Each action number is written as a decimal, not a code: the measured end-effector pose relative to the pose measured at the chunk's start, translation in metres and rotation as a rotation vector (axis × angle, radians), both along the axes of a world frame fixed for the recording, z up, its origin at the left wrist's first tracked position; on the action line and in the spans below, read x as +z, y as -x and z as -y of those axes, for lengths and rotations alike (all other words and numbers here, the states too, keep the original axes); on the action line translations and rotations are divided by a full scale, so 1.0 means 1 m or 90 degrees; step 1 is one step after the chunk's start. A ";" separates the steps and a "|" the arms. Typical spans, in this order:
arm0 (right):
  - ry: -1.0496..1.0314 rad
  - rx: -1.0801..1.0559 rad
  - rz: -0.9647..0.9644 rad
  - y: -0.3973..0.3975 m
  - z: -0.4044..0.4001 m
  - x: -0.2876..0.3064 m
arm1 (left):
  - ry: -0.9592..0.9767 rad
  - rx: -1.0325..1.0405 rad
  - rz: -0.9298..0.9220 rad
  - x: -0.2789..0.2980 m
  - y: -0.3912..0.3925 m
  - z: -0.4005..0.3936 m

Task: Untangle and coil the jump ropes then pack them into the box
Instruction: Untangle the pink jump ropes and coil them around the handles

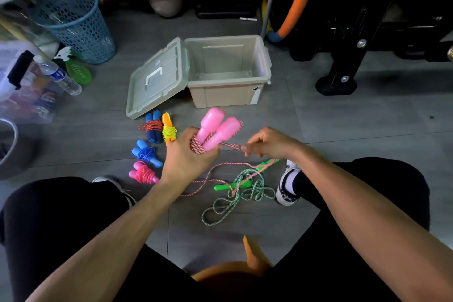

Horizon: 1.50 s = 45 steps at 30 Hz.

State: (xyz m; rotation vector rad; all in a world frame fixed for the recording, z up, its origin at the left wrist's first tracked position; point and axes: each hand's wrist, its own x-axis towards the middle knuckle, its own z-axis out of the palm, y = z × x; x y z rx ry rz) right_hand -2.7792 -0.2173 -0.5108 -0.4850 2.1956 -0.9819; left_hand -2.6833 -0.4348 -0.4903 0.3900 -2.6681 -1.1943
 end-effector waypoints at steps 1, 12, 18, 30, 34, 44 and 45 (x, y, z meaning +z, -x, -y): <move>-0.022 0.014 0.000 -0.004 0.001 -0.004 | -0.013 0.018 0.026 0.001 0.002 -0.001; -0.153 0.251 -0.156 -0.048 0.034 0.028 | 0.233 -0.081 0.262 -0.032 0.004 0.005; -0.129 0.286 -0.205 -0.057 0.051 0.057 | 0.334 -0.114 0.322 -0.041 0.003 -0.005; -0.085 0.146 -0.179 0.009 0.029 0.062 | 0.473 -0.478 -0.125 -0.029 -0.014 -0.008; -0.014 0.077 -0.086 0.019 0.019 0.042 | 0.266 -0.412 -0.169 -0.024 -0.016 0.004; -0.010 0.040 -0.012 0.000 0.002 0.011 | -0.094 -0.081 -0.043 0.001 -0.011 -0.009; -0.034 0.058 -0.018 -0.003 0.005 0.009 | -0.096 -0.047 -0.020 0.001 -0.009 -0.009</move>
